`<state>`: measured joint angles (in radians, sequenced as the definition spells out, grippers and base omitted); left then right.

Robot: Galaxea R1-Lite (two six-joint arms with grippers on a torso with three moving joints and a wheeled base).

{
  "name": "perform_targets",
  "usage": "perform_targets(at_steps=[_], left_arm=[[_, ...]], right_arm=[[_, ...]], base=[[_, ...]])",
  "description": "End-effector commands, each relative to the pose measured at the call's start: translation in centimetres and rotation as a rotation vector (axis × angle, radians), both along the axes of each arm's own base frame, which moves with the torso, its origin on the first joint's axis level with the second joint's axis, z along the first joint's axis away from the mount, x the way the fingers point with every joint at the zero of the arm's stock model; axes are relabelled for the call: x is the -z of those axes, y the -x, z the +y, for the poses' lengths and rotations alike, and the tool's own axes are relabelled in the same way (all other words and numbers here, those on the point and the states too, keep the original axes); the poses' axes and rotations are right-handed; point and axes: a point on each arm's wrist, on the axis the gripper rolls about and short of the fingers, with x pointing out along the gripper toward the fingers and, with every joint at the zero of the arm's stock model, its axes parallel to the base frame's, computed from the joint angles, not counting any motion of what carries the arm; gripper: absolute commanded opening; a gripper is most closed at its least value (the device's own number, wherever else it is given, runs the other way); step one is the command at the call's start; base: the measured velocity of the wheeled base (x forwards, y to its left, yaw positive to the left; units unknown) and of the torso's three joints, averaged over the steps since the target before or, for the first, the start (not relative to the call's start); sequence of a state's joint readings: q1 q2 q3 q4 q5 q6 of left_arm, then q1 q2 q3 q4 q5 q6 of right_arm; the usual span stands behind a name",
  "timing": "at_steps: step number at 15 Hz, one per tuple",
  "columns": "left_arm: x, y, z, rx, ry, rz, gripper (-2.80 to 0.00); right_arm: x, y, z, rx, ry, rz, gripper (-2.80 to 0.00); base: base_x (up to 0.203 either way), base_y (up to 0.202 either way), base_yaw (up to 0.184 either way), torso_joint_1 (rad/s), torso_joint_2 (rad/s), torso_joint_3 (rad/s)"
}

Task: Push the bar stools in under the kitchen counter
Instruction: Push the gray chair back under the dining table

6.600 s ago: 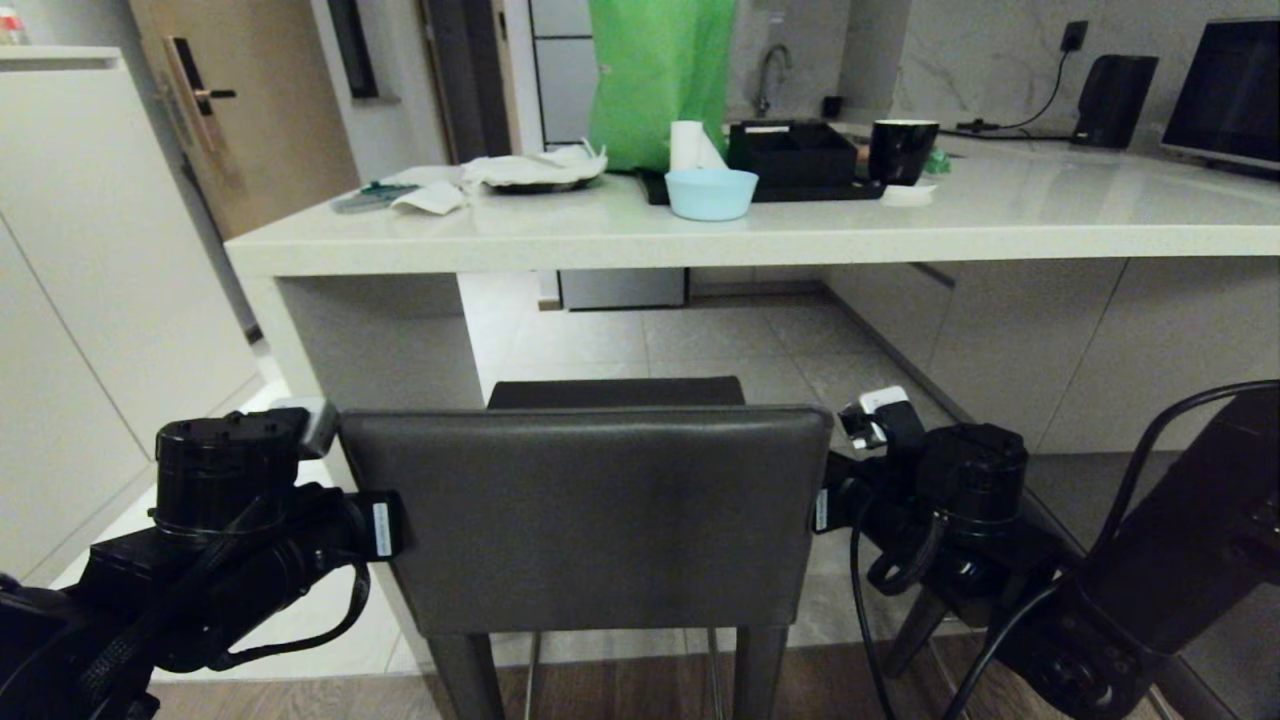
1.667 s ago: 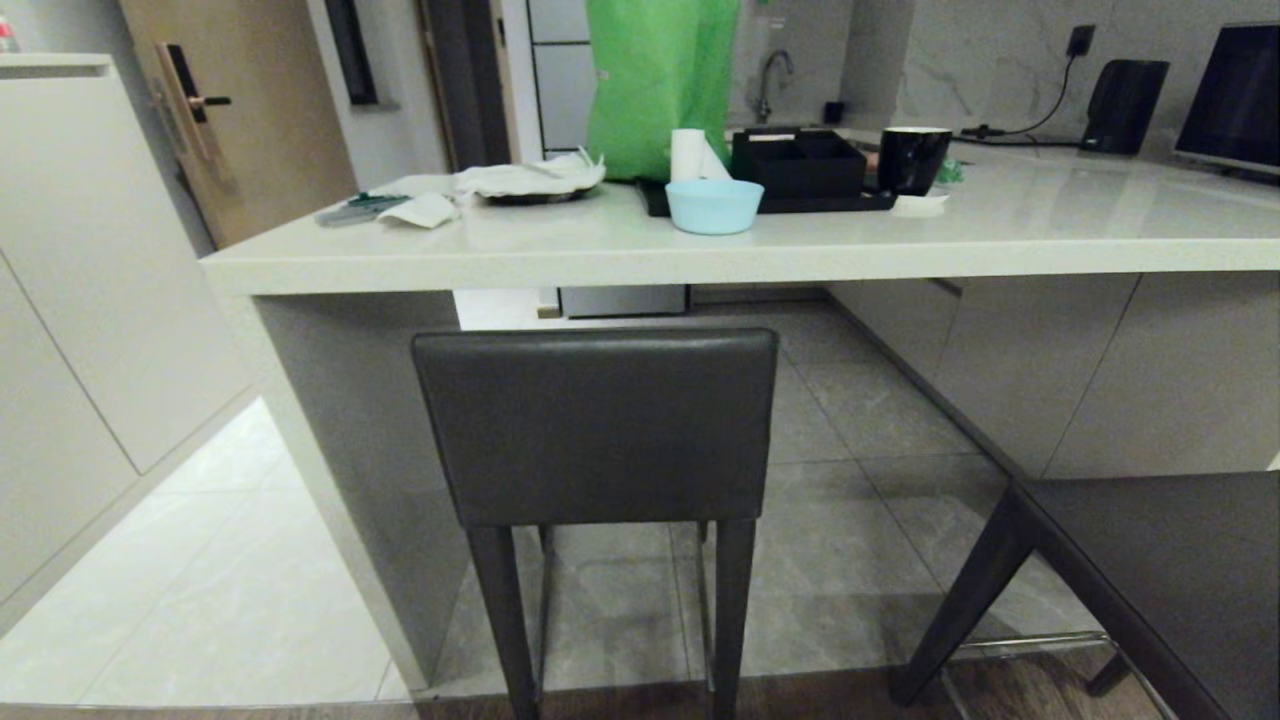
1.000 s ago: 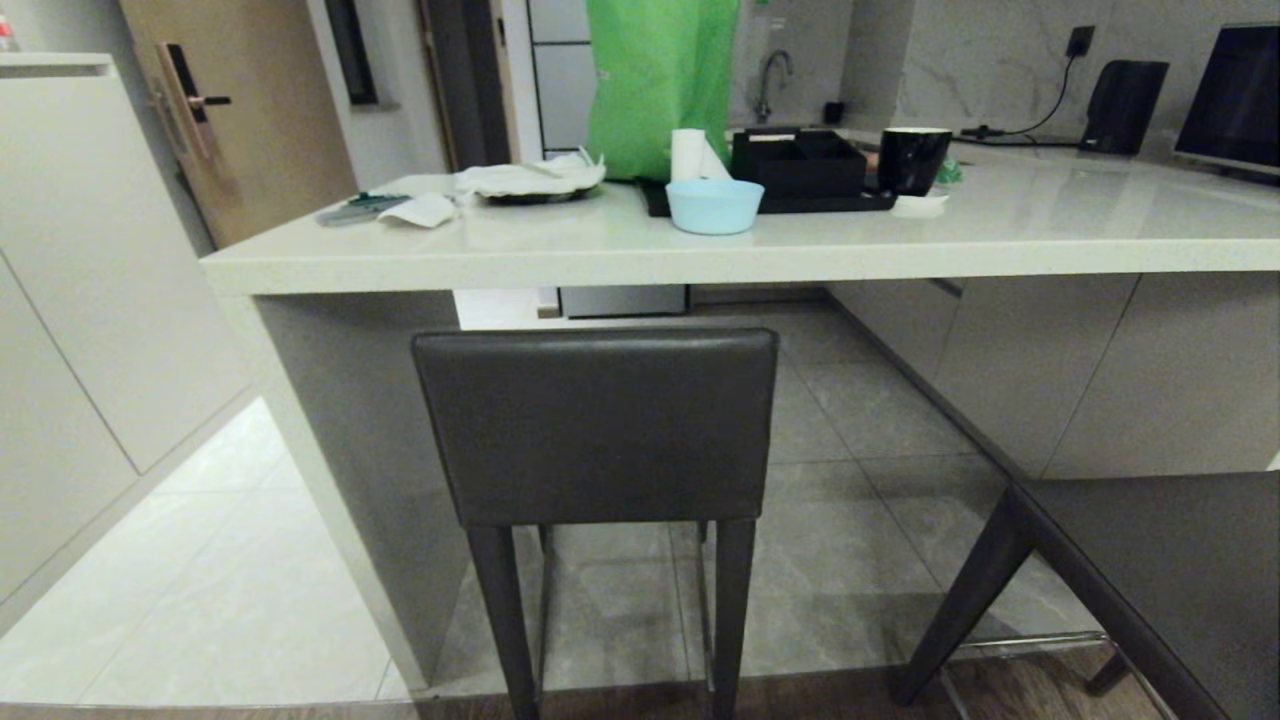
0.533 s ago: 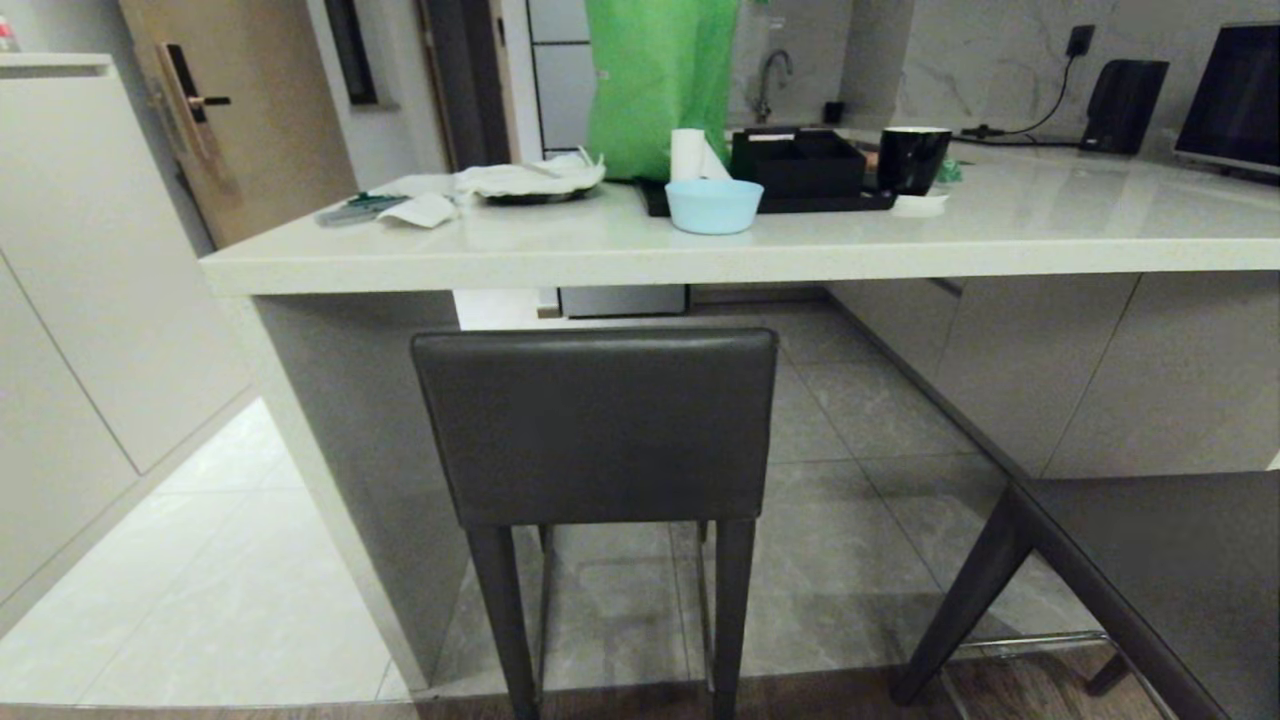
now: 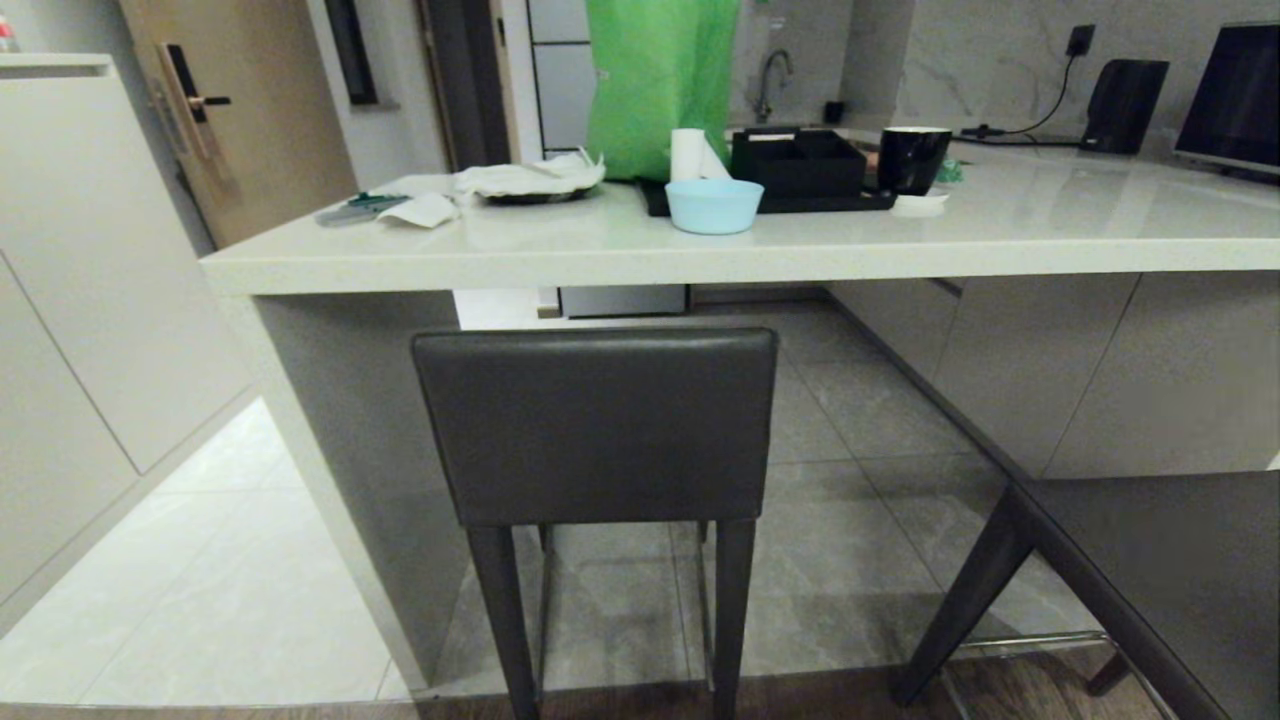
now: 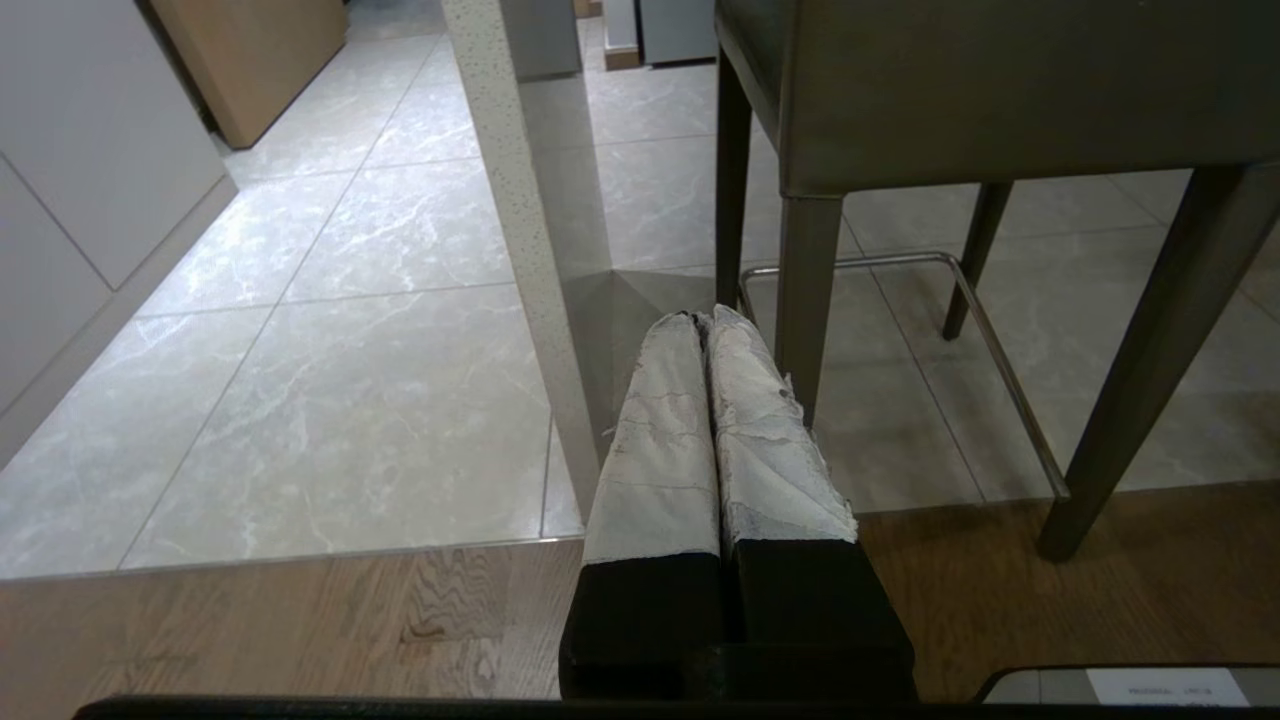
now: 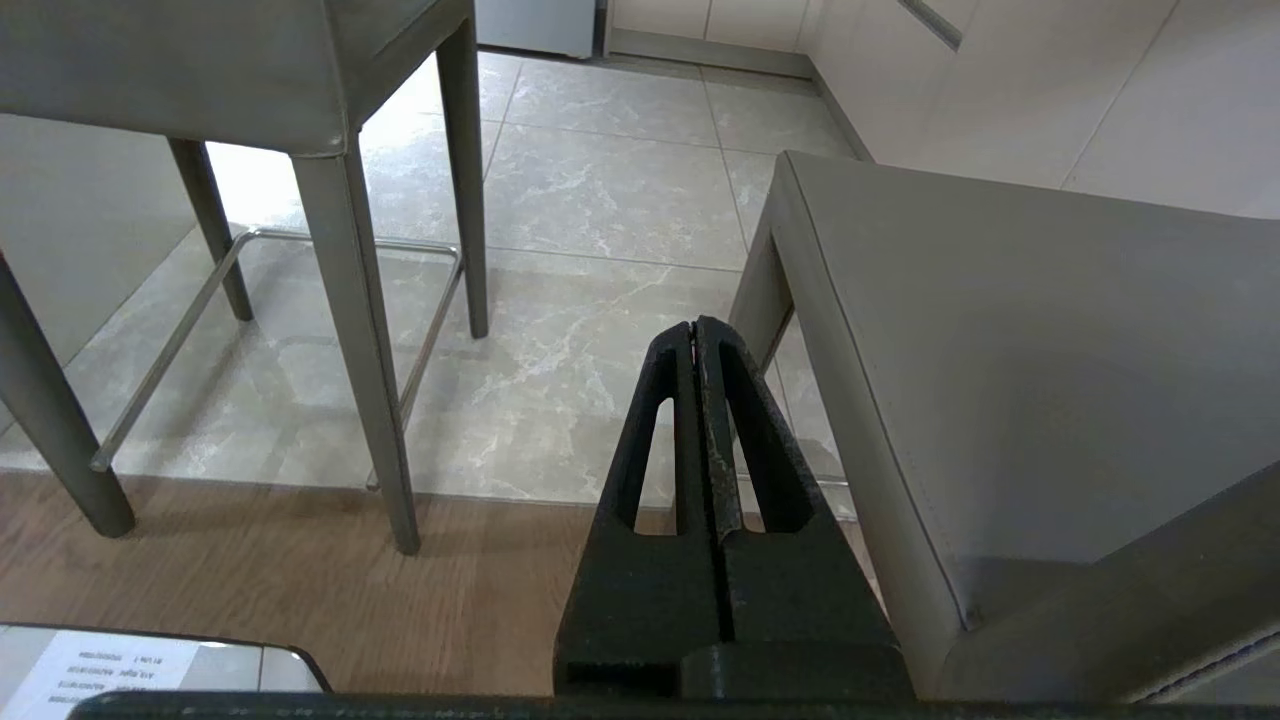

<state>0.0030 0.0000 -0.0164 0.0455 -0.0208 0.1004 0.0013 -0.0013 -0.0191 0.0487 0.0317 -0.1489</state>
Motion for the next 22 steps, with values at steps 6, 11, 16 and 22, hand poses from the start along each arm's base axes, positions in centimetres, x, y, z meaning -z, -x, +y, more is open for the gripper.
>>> perform_targets(at_steps=[6, 11, 16, 22], left_arm=[[0.07, 0.00, 0.00, -0.002, -0.001, 0.004, -2.80], [0.07, 0.00, 0.00, -0.002, 0.002, 0.003, -2.80], [0.10, -0.01, 0.01, -0.006, 0.009, 0.003, -2.80], [0.08, 0.00, -0.03, 0.011, 0.013, 0.003, -2.80]], right_arm=[[0.02, -0.02, 0.00, 0.001, 0.000, 0.002, -2.80], [0.02, -0.02, 0.00, 0.001, 0.000, 0.001, -2.80], [0.01, -0.02, 0.00, 0.001, 0.000, 0.001, -2.80], [0.01, -0.02, 0.00, 0.001, 0.000, 0.001, -2.80]], base=[[-0.083, 0.000, -0.001, 0.002, 0.00, 0.001], [-0.198, 0.000, -0.001, 0.002, 0.00, 0.000], [-0.205, 0.017, -0.002, 0.005, 0.00, 0.004], [-0.123, 0.104, -0.003, 0.001, 0.00, 0.002]])
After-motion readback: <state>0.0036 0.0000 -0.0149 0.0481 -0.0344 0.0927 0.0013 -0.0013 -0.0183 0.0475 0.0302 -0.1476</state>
